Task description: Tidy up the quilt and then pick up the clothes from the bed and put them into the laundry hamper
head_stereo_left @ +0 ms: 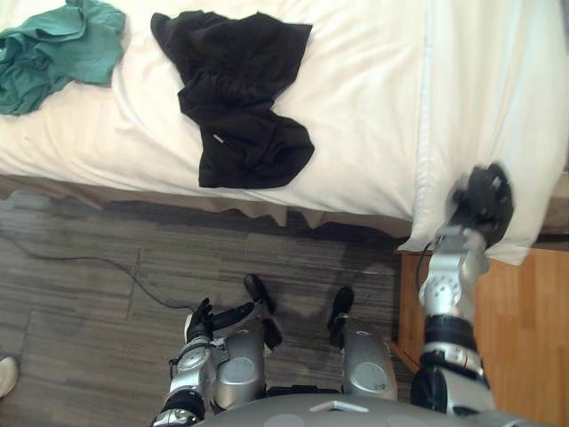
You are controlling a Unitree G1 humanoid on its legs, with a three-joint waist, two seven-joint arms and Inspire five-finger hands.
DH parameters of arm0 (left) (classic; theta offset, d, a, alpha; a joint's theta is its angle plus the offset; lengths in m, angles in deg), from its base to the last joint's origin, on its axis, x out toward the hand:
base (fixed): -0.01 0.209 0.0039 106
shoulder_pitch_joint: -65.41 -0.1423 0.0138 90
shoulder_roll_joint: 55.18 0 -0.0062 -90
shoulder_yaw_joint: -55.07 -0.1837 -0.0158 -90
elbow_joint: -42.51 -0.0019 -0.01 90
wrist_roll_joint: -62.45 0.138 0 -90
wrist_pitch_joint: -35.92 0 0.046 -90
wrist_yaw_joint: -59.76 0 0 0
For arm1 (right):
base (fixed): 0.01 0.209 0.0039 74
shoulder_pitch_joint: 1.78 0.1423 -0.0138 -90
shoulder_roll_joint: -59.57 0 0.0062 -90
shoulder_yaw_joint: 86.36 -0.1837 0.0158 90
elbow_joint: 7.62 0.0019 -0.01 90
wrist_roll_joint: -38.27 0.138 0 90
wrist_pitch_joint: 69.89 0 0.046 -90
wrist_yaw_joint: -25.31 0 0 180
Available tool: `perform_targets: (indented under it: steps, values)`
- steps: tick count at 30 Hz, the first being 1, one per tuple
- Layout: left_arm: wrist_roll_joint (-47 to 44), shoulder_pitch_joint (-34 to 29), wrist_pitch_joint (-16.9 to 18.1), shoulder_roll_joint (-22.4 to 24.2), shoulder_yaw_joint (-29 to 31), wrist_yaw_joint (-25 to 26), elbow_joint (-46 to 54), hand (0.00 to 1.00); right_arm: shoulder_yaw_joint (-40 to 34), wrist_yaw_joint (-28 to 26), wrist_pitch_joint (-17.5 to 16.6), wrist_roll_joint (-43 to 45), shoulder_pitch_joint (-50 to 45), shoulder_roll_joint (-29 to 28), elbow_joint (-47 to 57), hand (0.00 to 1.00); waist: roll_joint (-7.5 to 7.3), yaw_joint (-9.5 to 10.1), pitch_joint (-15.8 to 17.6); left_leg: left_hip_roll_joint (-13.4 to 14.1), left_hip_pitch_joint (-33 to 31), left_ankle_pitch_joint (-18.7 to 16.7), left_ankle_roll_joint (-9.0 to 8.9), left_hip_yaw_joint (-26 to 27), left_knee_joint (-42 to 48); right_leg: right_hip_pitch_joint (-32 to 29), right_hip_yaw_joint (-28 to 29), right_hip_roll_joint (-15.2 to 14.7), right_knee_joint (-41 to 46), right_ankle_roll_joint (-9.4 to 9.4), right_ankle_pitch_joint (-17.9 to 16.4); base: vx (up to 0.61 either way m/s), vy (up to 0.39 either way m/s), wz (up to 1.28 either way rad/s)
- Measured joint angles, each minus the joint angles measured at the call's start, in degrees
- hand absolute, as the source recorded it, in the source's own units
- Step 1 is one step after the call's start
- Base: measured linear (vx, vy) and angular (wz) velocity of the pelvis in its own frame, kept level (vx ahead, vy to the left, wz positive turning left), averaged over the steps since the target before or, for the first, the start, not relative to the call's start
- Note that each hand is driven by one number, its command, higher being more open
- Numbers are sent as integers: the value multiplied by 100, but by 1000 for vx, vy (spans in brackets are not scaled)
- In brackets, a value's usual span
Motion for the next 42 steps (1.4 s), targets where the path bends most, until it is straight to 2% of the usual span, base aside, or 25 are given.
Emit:
perform_targets:
  steps: [2, 3, 7, 14, 16, 17, 19, 21, 22, 24, 26, 27, 28, 29, 30, 31, 32, 33, 34, 35, 37, 38, 39, 41, 42]
  values:
    - [6, 4, -25, 24, 145, 15, -32, 100, 18, -43, 230, -19, -384, -162, -363, 0, -81, -58, -50, -11, 155, -56, -65, 81, 0, 114, 0, -12, -6, 0, 0, 133, 3, -15]
    - [79, 9, -39, 54, 242, 15, -50, 100, 27, -55, 424, -148, -720, -256, -710, 100, -95, -81, -60, -27, 300, -73, -54, 108, 2, 261, -10, -20, -44, 0, 0, 199, -4, -11]
    - [373, -3, -159, 195, 259, -12, -104, 100, 138, -124, 1171, -681, -1506, -261, -1769, 100, 3, -213, -188, -86, 723, -99, -74, 203, 8, 728, -129, -74, -101, 14, -9, 144, -8, 2]
    - [472, -246, -162, 135, 70, -87, -339, 100, 804, -611, 1145, -1576, -1797, -190, -2042, 100, -58, -209, -868, -8, 1337, -266, -252, 171, 83, 1427, -150, -2, -205, 185, -125, 60, -58, 1]
    - [489, -209, -161, 27, -219, -124, -335, 100, 1055, -730, 1100, -1800, -1640, -136, -2330, 100, -117, -212, -860, 174, 990, -734, -246, -4, 1000, 1491, -150, -93, -204, 280, -190, -40, -20, 20]
    - [530, -155, -150, -3, -380, -126, -319, 100, 1209, -789, 1094, -1993, -1536, 9, -2588, 100, -105, -224, -852, 355, 504, -1002, -219, -233, 2010, 1477, -164, -196, -213, 280, -190, -57, 14, 21]
    - [617, -111, -113, -13, -513, -101, -324, 100, 1272, -826, 1142, -2333, -1399, 242, -3055, 100, -31, -226, -839, 420, 2, -1144, -200, -774, 2879, 1532, -224, -310, -333, 288, -187, -84, 100, 24]
    - [618, -104, -103, -43, -537, -77, -336, 100, 1192, -814, 1152, -2475, -1276, 304, -3269, 100, -32, -235, -839, 384, -94, -1205, -213, -953, 2966, 1558, -331, -380, -416, 334, -157, -67, 131, 18]
    - [617, -100, -73, -71, -531, -52, -346, 100, 1103, -814, 1165, -2623, -1257, 282, -3376, 100, -111, -251, -803, 429, -187, -1466, -231, -1049, 3194, 1561, -405, -448, -429, 369, -143, -48, 144, 21]
    - [723, -188, 1, -190, -531, -1, -406, 100, 952, -773, 1255, -2939, -1236, 389, -3450, 100, -40, -357, -849, 1226, -168, -1723, -215, -1212, 3413, 1588, -460, -480, -288, 400, -126, -41, 185, 25]
    - [840, -200, 14, -260, -526, 45, -437, 100, 959, -768, 1268, -2937, -1252, 507, -3564, 100, -14, -378, -862, 1792, -131, -1640, -276, -1549, 2867, 1542, -449, -613, -243, 569, -35, -8, 387, 19]
    - [904, -200, 26, -283, -529, 51, -437, 100, 959, -768, 1268, -2936, -1259, 535, -3631, 100, -11, -375, -865, 1921, -135, -1559, -272, -1698, 2631, 1530, -457, -708, -240, 668, 17, 19, 578, 32]
    - [963, -197, 53, -366, -608, 53, -437, 100, 964, -764, 1274, -2934, -1305, 568, -3762, 100, -20, -384, -899, 1973, -216, -1039, -751, -1738, 2516, 1526, -472, -951, -259, 1005, 97, 34, 540, 37]
    - [971, -175, 68, -430, -678, 50, -419, 100, 997, -766, 1281, -2934, -1311, 572, -3844, 100, -93, -379, -892, 1835, -300, -778, -1031, -1729, 2665, 1539, -466, -1125, -299, 1068, 124, 2, 427, 48]
    - [1048, -159, 80, -655, -770, 36, -433, 100, 999, -820, 1365, -2913, -1313, 397, -4028, 100, -344, -386, -990, 1554, -586, -1024, -1096, -1770, 3031, 1525, -247, -1271, -445, 1088, 142, 13, 411, 43]
    - [1144, -163, -6, -845, -767, 71, -446, 100, 1017, -948, 1393, -2931, -1345, 317, -4072, 100, -585, -391, -1174, 1442, -841, -1258, -1134, -1833, 3399, 1448, -258, -1321, -463, 930, 297, 21, 370, 24]
    - [1081, -190, -21, -916, -741, 61, -446, 100, 1054, -954, 1387, -2945, -1340, 296, -4085, 100, -573, -363, -1174, 1429, -938, -1426, -1088, -1802, 3592, 1406, -251, -1383, -439, 955, 532, 89, 502, 7]
    - [1114, -167, -83, -1064, -783, 26, -573, 100, 1158, -964, 1387, -3144, -1265, 266, -4100, 100, -666, -338, -1228, 1321, -969, -1562, -956, -1725, 3677, 1240, -339, -1558, -260, 709, 958, 85, 495, -19]
    - [1106, -195, -124, -1097, -869, 10, -596, 100, 1289, -965, 1423, -3285, -1139, 309, -4092, 100, -682, -333, -1256, 1203, -815, -1523, -807, -1508, 3466, 974, -579, -1686, -95, -50, 1523, 103, 596, -23]
    - [1123, -229, -123, -1091, -903, -6, -594, 100, 1424, -973, 1453, -3382, -1095, 360, -4078, 100, -656, -331, -1258, 1167, -671, -1463, -716, -1370, 3281, 910, -683, -1696, -85, -348, 1764, 106, 396, -40]
    - [1386, -320, -126, -1141, -1126, -90, -570, 100, 1905, -1008, 1472, -3608, -1099, 510, -3844, 100, -567, -341, -1233, 1064, -267, -1266, -566, -1209, 2651, 670, -821, -1329, 494, -134, 1330, 130, 299, -20]
    - [1527, -334, -130, -1144, -1326, -149, -552, 100, 2043, -1042, 1430, -3632, -1127, 557, -3692, 100, -465, -376, -1233, 1012, -51, -1086, -523, -1188, 2195, 545, -744, -754, 905, 64, 532, 141, 170, 30]
    - [1611, -325, -129, -1120, -1632, -243, -544, 100, 2090, -1048, 1340, -3817, -1210, 590, -3469, 100, -335, -398, -1201, 917, 152, -862, -477, -1224, 1715, 440, -696, 43, 1005, -65, -55, 142, 132, 41]
    - [1769, -229, -134, -1039, -1814, -338, -554, 100, 2259, -1043, 1253, -3964, -1255, 580, -3285, 100, -304, -442, -1158, 697, 236, -686, -466, -1354, 1403, 488, -669, 854, 126, -137, -200, 108, 57, 56]
    - [1824, -211, -133, -1010, -1828, -348, -558, 100, 2331, -1043, 1246, -4040, -1252, 563, -3245, 100, -376, -434, -1128, 546, 275, -664, -460, -1383, 1347, 584, -685, 939, -279, -161, -162, 80, 9, 51]
